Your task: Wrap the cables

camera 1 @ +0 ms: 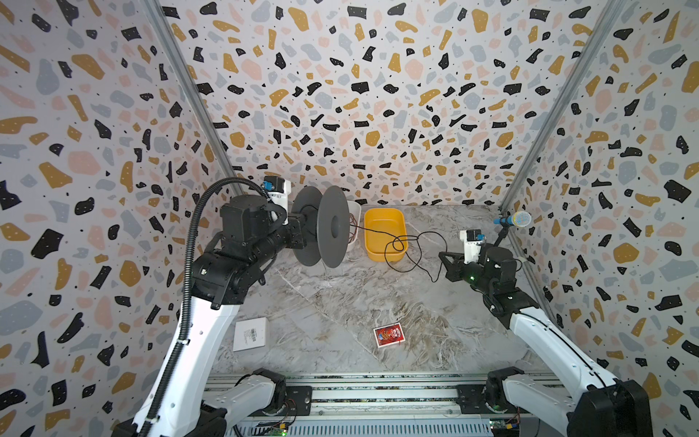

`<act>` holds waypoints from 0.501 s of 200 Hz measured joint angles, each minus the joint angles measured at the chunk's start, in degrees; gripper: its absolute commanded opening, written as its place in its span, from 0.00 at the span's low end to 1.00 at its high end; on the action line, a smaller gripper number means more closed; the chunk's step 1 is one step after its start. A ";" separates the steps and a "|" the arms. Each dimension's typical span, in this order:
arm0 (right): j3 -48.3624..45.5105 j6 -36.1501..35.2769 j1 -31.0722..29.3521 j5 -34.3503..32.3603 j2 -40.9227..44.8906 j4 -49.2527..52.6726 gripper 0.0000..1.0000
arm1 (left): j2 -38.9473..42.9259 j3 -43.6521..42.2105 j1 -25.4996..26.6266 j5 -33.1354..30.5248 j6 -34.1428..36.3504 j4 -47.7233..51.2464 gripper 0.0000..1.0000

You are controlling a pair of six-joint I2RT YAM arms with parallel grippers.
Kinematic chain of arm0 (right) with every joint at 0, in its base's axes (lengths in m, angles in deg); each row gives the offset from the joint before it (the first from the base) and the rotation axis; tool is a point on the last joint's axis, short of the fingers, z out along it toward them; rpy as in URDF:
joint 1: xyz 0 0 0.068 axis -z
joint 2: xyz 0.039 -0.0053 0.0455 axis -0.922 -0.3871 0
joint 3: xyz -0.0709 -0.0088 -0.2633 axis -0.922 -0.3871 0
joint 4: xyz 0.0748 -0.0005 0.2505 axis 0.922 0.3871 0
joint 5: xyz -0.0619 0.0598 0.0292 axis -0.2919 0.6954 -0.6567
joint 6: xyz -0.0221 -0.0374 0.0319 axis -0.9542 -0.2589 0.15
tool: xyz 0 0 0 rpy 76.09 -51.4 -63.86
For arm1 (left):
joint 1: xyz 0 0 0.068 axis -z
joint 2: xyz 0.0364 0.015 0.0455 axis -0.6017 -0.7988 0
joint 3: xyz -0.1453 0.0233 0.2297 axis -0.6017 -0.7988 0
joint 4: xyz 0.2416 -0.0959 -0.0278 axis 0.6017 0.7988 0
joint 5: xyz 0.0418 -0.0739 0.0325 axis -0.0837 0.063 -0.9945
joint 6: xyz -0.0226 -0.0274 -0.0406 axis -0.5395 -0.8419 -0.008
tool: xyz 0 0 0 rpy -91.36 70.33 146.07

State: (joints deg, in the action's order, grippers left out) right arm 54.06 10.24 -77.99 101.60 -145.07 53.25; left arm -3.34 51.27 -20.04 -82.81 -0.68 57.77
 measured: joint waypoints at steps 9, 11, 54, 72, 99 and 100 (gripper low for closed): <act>0.02 0.81 2.40 0.81 0.11 0.79 0.00 | -0.13 0.37 -0.55 -0.92 0.00 -0.02 0.00; 0.00 1.03 2.89 1.01 0.11 0.96 0.00 | -0.13 0.44 -0.66 -1.27 0.00 -0.02 0.00; 0.00 5.57 16.28 3.21 0.09 4.81 0.00 | -0.20 1.53 -2.12 -9.29 0.26 0.52 0.00; 0.24 5.84 20.13 2.03 0.50 7.76 0.00 | -0.35 1.53 -2.80 -12.35 0.26 0.66 0.00; 2.19 4.68 23.91 -1.49 2.25 13.27 0.00 | -1.68 1.53 -3.80 -17.03 0.28 0.76 0.00; 2.23 4.63 24.00 -1.64 2.34 13.35 0.00 | -1.73 1.53 -3.80 -17.14 0.28 0.76 0.00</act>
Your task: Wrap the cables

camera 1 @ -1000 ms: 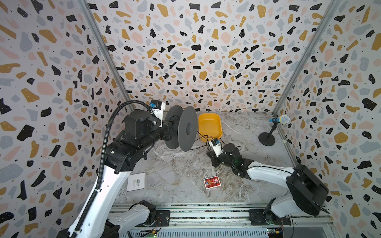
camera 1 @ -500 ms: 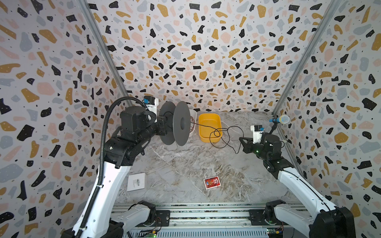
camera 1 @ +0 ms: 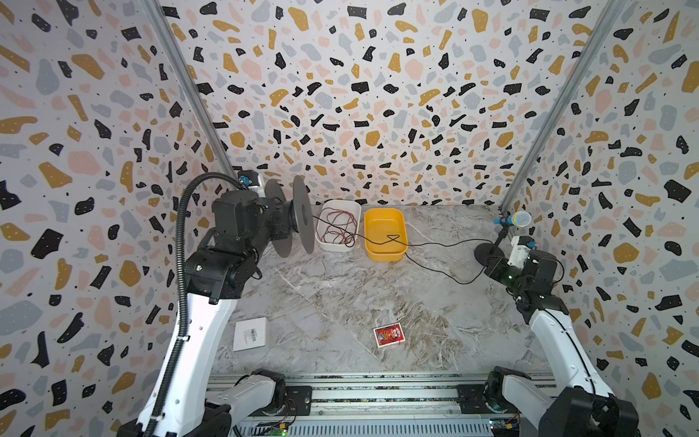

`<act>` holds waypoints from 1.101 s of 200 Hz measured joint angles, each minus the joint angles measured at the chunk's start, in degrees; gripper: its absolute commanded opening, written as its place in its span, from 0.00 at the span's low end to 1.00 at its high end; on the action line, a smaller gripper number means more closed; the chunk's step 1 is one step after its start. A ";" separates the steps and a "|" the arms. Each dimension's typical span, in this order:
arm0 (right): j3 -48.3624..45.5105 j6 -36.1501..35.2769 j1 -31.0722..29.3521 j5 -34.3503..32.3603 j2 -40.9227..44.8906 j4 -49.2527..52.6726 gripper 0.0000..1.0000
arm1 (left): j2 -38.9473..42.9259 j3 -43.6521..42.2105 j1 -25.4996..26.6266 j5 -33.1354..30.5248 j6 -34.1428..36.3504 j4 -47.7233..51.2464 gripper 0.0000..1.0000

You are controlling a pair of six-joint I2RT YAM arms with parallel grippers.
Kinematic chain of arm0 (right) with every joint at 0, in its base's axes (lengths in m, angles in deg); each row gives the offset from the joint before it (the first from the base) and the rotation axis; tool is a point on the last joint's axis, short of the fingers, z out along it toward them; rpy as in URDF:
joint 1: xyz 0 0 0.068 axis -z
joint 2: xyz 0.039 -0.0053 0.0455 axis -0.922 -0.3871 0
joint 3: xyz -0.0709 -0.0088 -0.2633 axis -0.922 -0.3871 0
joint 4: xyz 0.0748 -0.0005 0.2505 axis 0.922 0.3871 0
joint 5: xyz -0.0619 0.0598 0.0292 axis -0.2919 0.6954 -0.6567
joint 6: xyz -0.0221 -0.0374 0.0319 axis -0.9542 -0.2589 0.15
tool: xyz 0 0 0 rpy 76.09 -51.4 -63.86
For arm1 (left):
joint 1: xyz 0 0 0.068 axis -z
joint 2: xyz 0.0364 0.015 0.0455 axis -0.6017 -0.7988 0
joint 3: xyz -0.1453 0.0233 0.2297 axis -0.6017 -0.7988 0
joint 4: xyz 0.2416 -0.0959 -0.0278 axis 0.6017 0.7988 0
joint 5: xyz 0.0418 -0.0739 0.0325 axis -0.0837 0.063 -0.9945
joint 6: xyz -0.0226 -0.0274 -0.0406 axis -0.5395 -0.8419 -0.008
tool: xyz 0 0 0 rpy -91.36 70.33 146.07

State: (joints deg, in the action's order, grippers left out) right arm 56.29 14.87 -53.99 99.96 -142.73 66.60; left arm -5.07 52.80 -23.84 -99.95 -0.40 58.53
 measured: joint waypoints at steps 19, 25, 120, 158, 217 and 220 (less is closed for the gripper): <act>0.79 -0.48 1.42 -3.69 1.95 1.73 0.02 | -1.20 -0.02 -0.37 -2.14 0.07 0.07 0.00; 0.85 -0.70 1.57 -4.61 2.25 1.97 0.05 | -1.44 -0.02 -0.42 -2.36 0.11 0.07 0.00; -0.20 -4.04 -3.17 -2.45 1.49 1.75 0.81 | 2.10 -6.93 -0.61 22.21 -0.33 -5.11 0.00; -5.62 -5.29 -18.73 -1.16 2.19 -6.34 0.83 | 3.21 -8.48 -0.61 31.93 -1.42 -7.26 0.00; -6.54 -11.08 -42.99 -4.15 -9.49 -20.04 0.82 | 6.01 -10.14 -0.61 37.05 -3.76 -10.27 0.00; -6.23 -11.41 -43.78 -4.46 -10.29 -20.46 0.82 | 6.08 -10.23 -0.61 37.16 -3.85 -10.29 0.00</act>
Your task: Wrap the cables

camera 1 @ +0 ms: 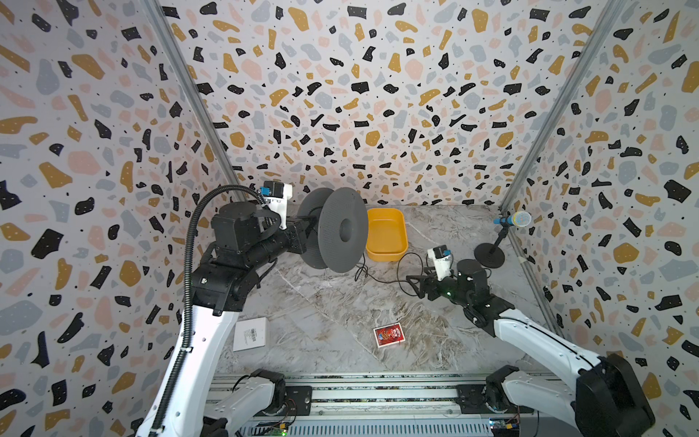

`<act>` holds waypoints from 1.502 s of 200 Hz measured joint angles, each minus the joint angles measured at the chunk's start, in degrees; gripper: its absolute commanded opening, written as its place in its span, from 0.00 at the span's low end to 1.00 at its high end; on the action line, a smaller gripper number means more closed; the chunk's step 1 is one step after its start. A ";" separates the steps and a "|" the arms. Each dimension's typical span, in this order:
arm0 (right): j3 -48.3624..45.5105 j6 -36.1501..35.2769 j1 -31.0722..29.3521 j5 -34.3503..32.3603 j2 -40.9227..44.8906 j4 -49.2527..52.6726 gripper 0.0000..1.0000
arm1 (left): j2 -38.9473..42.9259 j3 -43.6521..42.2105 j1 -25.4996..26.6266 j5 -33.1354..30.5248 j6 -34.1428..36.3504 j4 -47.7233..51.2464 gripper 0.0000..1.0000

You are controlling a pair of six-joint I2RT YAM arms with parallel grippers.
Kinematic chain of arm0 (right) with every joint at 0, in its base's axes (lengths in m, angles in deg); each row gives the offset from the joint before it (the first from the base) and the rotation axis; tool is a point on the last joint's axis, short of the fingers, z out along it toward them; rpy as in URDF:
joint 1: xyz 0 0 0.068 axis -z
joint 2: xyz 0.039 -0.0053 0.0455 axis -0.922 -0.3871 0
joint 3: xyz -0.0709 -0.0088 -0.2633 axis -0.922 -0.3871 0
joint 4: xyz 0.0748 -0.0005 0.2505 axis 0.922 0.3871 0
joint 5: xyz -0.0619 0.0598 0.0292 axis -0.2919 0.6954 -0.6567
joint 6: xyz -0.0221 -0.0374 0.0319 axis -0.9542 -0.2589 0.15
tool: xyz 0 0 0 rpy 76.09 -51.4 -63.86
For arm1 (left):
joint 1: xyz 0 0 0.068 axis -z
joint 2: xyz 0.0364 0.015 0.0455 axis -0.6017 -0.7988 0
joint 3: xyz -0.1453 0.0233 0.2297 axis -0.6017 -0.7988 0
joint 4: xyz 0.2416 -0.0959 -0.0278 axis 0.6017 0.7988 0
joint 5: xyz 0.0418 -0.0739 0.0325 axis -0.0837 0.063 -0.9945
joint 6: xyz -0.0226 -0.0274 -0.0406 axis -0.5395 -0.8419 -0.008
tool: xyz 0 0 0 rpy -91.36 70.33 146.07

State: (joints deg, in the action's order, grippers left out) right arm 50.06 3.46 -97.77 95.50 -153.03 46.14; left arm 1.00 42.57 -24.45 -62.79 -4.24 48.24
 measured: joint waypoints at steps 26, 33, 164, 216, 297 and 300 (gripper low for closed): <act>3.15 -2.43 -6.27 -1.18 -7.78 -4.90 0.79 | 0.31 -0.26 0.00 0.48 -0.85 0.02 0.00; 4.00 -2.97 -7.39 -1.14 -9.64 -6.10 0.79 | 0.42 -0.31 0.00 0.50 -1.01 0.02 0.00; 5.05 1.77 -12.90 3.52 -29.33 -32.20 0.39 | 1.70 -1.84 0.00 2.86 -6.73 -4.15 0.00; 10.16 9.53 -13.05 5.70 -38.69 -38.82 0.00 | 1.70 -2.08 0.00 1.68 -9.14 -6.82 0.00; 10.43 14.16 -19.56 0.39 -41.46 -38.40 0.00 | -0.20 -2.89 0.02 -27.52 -6.82 -5.33 0.00; 10.43 14.16 -19.80 0.20 -41.44 -38.16 0.00 | -0.28 -2.89 0.02 -29.07 -6.51 -5.09 0.00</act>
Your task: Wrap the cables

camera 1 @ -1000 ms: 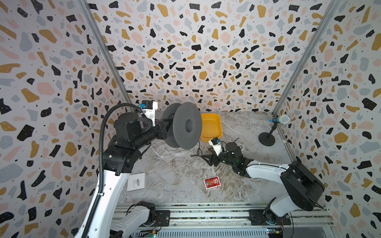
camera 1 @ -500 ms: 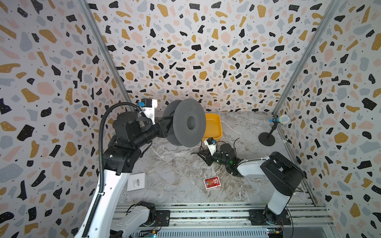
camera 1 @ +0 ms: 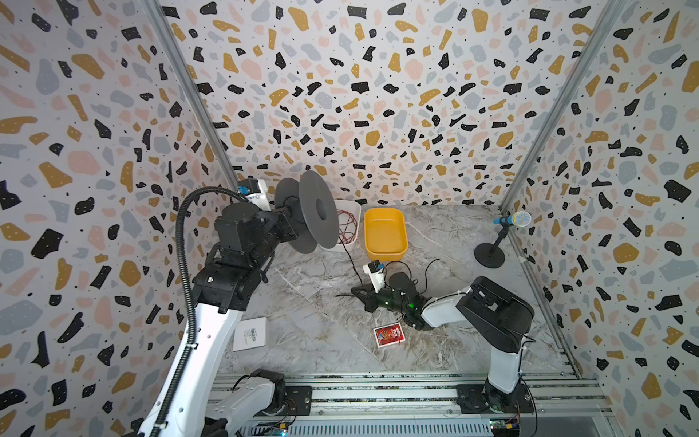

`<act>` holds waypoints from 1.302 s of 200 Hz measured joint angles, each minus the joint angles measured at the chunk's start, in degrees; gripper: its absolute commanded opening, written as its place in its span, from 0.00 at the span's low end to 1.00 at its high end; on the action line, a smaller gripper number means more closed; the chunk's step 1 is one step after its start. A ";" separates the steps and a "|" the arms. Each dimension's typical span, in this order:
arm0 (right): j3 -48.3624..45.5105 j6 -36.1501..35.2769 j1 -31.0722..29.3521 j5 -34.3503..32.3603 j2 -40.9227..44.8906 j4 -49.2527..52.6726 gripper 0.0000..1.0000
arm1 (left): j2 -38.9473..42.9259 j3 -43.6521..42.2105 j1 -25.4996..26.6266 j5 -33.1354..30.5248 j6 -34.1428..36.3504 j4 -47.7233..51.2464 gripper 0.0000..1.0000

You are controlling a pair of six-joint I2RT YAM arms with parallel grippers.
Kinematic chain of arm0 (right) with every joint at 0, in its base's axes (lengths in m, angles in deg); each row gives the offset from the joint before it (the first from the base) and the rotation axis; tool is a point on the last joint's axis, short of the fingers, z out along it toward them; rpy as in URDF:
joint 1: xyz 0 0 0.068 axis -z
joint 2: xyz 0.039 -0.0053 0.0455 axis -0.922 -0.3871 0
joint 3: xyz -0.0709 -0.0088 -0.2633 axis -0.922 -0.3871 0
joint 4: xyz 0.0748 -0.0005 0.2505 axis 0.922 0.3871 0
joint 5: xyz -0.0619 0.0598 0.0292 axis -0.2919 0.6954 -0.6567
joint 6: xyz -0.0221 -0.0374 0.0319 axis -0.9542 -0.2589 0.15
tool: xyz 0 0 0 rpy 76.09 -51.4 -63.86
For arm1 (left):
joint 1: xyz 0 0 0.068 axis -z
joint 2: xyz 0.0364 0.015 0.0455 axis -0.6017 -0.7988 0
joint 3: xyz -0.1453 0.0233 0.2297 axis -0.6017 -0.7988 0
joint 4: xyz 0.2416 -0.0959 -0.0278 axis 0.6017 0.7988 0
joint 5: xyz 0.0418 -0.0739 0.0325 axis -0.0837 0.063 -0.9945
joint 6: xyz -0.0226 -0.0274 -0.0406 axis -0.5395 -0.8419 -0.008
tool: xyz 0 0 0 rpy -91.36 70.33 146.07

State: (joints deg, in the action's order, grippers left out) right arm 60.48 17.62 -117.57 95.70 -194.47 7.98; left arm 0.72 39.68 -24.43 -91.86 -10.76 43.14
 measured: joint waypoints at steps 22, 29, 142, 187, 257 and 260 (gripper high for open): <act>0.00 -1.31 -1.81 -2.12 0.79 2.78 0.00 | -0.48 -0.66 0.02 -9.55 2.64 0.26 0.00; 0.00 -1.92 -2.40 -2.78 1.31 3.67 0.00 | -0.70 -0.94 0.02 -12.31 3.45 0.48 0.00; 10.51 -22.86 -14.86 -13.35 13.75 26.62 0.00 | -5.79 -5.99 0.02 -31.17 10.12 -0.22 0.00; 12.59 -28.22 -16.94 -17.97 20.33 34.80 0.00 | -7.39 -9.42 0.17 -29.31 10.08 -1.09 0.00; 20.17 -34.07 -14.91 -22.43 27.54 42.60 0.00 | -8.85 -11.45 6.69 -28.72 10.08 -0.85 0.00; 20.24 -34.12 -14.69 -22.27 27.80 42.69 0.00 | -9.01 -11.45 6.84 -28.72 10.08 -0.85 0.00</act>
State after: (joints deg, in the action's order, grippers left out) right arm 80.72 -16.50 -132.26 73.43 -166.67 50.67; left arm -8.28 28.23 -17.59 -120.58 -0.68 42.29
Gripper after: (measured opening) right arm 0.059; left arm 0.054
